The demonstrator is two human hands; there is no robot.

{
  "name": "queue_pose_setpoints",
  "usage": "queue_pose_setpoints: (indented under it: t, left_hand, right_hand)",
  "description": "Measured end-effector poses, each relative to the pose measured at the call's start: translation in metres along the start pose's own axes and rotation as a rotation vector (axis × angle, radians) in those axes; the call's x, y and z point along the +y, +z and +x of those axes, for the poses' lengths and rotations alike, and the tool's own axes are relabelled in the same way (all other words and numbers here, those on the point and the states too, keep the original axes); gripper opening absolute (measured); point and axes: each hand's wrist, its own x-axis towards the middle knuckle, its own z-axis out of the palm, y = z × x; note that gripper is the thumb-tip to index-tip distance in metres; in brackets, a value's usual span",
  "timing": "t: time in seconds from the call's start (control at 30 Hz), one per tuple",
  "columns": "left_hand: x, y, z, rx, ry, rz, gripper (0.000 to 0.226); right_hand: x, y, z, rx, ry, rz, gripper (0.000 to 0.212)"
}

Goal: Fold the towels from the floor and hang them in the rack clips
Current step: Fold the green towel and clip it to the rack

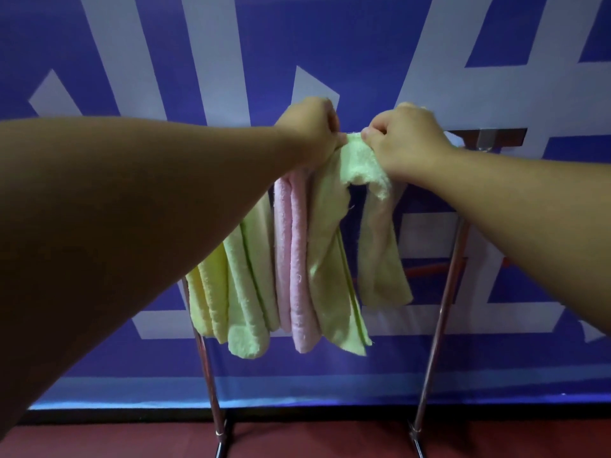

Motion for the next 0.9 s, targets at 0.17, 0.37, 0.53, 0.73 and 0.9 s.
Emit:
queue_pose_setpoints:
  t: [0.17, 0.37, 0.53, 0.73, 0.9]
  left_hand:
    - [-0.008, 0.015, 0.007, -0.085, 0.132, 0.161, 0.017]
    - [-0.012, 0.012, -0.012, -0.141, 0.268, 0.193, 0.028]
    - [-0.003, 0.004, -0.030, -0.307, 0.292, 0.367, 0.064]
    - [0.013, 0.004, -0.046, -0.307, 0.187, 0.417, 0.063]
    - [0.013, -0.001, -0.105, -0.030, 0.389, 0.429, 0.076]
  right_hand:
    - [0.007, 0.023, 0.014, -0.047, 0.037, -0.196, 0.038]
    - [0.012, 0.030, 0.014, -0.039, 0.042, -0.278, 0.038]
    - [0.010, 0.028, 0.005, -0.136, 0.056, -0.327, 0.028]
    - [-0.003, 0.007, -0.024, -0.045, 0.031, -0.204, 0.022]
    - [-0.017, -0.017, -0.070, -0.005, -0.002, -0.142, 0.022]
